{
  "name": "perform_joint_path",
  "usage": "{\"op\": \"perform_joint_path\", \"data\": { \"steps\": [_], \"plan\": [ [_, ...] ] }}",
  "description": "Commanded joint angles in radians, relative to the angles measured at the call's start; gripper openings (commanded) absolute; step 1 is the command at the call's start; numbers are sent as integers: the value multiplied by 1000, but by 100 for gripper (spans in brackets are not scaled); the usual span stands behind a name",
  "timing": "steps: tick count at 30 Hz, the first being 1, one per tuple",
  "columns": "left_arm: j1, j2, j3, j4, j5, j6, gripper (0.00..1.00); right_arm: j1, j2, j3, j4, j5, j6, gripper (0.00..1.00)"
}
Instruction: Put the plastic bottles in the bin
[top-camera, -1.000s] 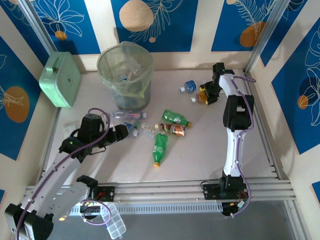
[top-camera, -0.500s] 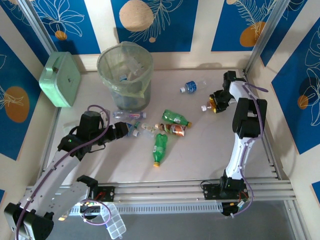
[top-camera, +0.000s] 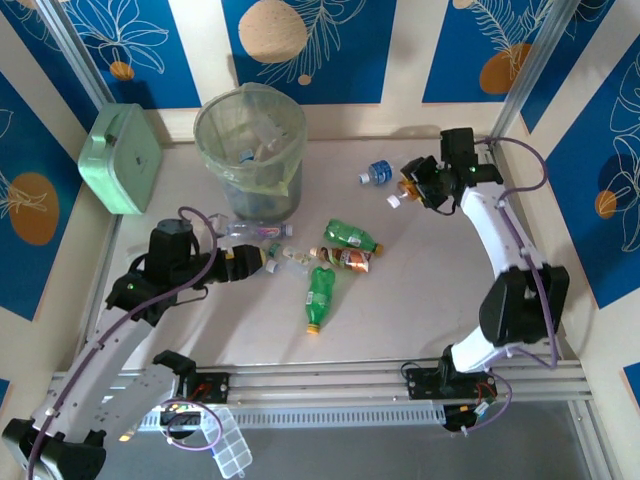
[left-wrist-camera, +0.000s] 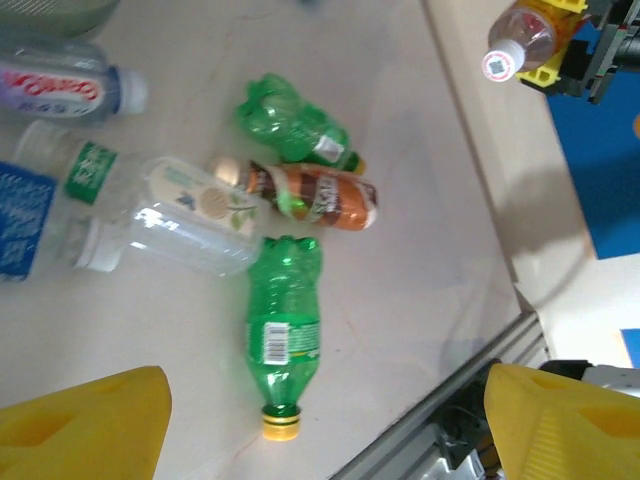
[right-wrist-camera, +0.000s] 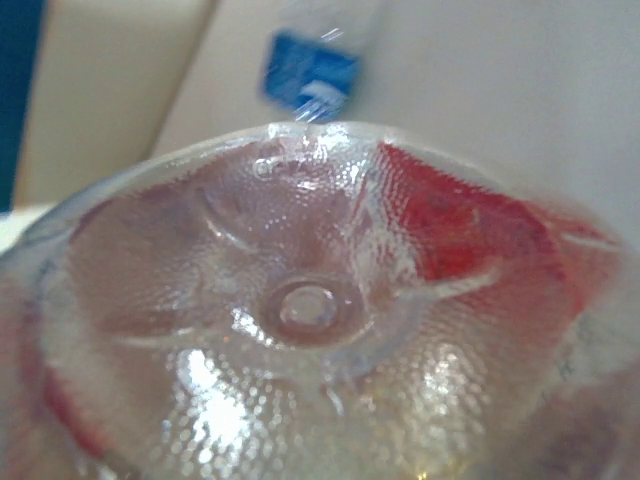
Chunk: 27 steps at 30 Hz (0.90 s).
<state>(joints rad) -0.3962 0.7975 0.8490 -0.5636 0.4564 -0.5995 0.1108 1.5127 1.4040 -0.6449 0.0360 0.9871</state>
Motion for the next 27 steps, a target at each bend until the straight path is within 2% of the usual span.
{"op": "perform_joint_path", "data": {
  "steps": [1, 9, 12, 19, 27],
  "plan": [
    [-47, 10, 51, 80, 87, 28, 82, 68, -90, -48, 40, -30, -79, 44],
    [-244, 150, 80, 328, 37, -49, 85, 245, -266, -152, 153, -180, -77, 44],
    [-295, 225, 81, 474, 100, -94, 87, 281, -331, -207, 214, -223, -52, 43],
    [-335, 362, 67, 782, 255, -182, 87, 321, -480, -331, 355, -294, -9, 43],
    [-344, 495, 56, 1103, 356, -336, 85, 329, -561, -428, 490, -367, 56, 43]
  ]
}}
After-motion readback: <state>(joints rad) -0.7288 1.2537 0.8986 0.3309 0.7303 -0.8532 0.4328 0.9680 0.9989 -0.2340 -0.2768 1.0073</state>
